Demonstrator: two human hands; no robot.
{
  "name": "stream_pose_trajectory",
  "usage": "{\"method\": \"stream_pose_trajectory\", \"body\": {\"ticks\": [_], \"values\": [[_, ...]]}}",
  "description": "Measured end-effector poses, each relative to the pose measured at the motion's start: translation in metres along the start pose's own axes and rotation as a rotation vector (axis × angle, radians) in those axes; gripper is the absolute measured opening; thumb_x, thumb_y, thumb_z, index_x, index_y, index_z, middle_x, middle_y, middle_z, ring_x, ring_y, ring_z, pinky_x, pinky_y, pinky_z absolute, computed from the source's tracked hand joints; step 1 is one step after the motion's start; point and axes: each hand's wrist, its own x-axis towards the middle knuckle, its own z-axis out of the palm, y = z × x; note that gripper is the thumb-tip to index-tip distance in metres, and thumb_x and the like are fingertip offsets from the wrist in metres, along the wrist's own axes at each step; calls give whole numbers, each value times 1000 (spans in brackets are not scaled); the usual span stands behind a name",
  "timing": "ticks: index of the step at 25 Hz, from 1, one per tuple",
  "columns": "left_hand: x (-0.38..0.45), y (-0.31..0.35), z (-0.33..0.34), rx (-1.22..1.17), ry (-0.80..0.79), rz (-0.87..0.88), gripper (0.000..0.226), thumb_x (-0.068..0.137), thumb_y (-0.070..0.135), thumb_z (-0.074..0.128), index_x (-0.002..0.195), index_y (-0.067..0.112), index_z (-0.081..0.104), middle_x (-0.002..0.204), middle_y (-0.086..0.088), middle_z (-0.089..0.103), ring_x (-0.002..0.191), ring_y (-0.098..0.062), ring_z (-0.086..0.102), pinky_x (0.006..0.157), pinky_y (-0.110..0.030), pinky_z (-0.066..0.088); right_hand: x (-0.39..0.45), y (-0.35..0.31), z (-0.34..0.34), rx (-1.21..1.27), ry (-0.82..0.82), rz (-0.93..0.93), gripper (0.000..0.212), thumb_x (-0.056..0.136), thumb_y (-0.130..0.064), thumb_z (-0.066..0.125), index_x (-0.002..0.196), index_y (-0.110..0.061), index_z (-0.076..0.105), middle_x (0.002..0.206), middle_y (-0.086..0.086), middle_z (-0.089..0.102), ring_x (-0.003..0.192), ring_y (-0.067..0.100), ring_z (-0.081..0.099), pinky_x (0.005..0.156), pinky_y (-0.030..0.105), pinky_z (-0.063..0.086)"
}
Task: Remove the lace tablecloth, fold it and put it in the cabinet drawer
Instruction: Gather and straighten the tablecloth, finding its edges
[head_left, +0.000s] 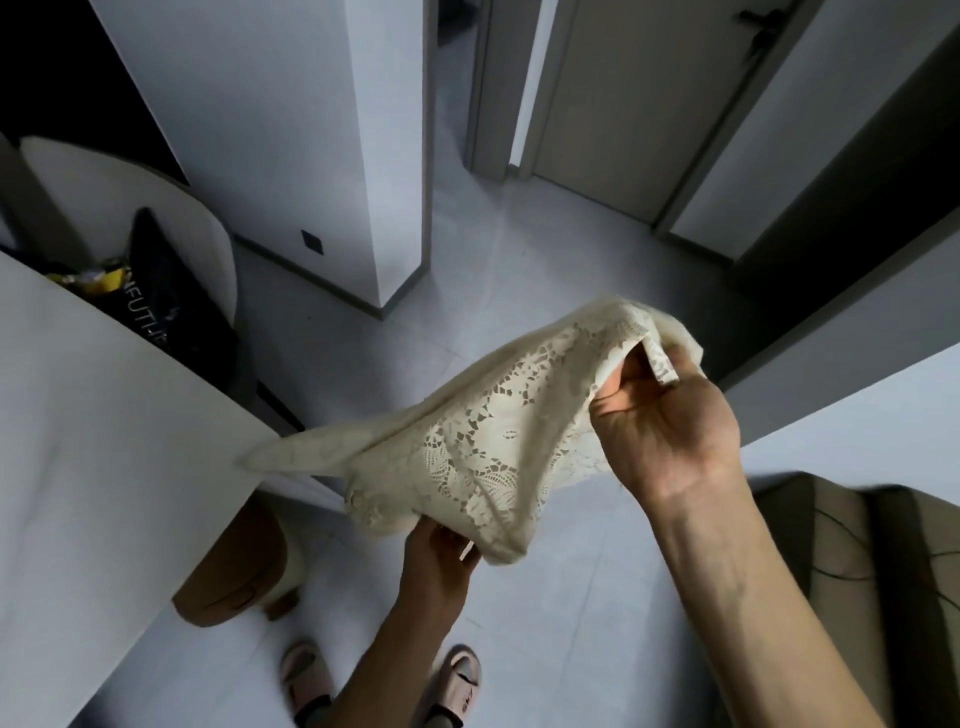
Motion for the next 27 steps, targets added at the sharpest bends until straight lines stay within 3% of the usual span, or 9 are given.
{"method": "stream_pose_trajectory", "body": {"ticks": [4,8,11,15,18,20,22,24,27], "values": [[-13,51,-19,214,24,202,20,84,17,65,102,17,73,96,-10,74,88,-25,69,72,-36,55,20,-40,-35,-56,191,-69,38,104,-16,41,80,-1,66,64,7,69,58,19,70,57,29,61],[-28,136,-10,456,185,364,28,93,30,61,108,9,70,104,-16,73,97,-30,70,84,-42,57,54,-79,-95,-353,488,-26,25,100,-16,44,81,-8,59,57,4,66,50,15,63,50,20,55],[-40,178,18,636,111,496,19,93,29,62,94,16,76,96,-11,77,92,-29,73,68,-32,59,73,-101,-136,-510,615,7,19,99,-17,42,86,-10,55,72,5,59,61,15,54,49,22,50],[-59,206,61,777,6,563,37,80,46,73,91,11,72,91,-16,76,86,-33,74,74,-40,59,78,-126,-167,-600,743,-3,19,99,-20,49,81,-15,53,65,1,55,52,12,52,46,22,45],[-73,212,93,947,-150,557,46,75,56,74,94,15,72,89,-12,77,85,-34,74,73,-45,60,76,-142,-175,-656,878,-104,16,94,-22,62,82,-16,53,80,0,51,68,14,54,71,26,52],[-80,207,118,1086,-247,622,41,77,52,73,87,13,73,80,-9,76,75,-25,73,67,-39,56,72,-137,-175,-832,908,-255,19,89,-19,69,103,-12,58,94,7,58,84,23,58,89,39,51],[-83,195,140,1259,-332,740,46,78,48,72,64,5,61,57,-2,57,55,-13,53,53,-29,40,65,-114,-166,-1227,774,-470,45,87,-13,72,127,-12,51,118,14,59,97,26,57,94,47,52],[-89,176,161,1450,-444,824,53,79,41,72,51,9,41,53,4,39,50,-8,39,49,-24,32,57,-78,-138,-1535,303,-566,41,89,-5,68,126,-15,54,124,11,60,102,29,60,87,49,56],[-101,145,175,1600,-820,875,26,80,18,71,61,3,63,76,-1,70,84,-14,67,76,-34,53,48,-38,-91,-1753,-433,-409,39,89,12,56,114,-16,67,110,0,70,97,22,67,80,38,58]]}}
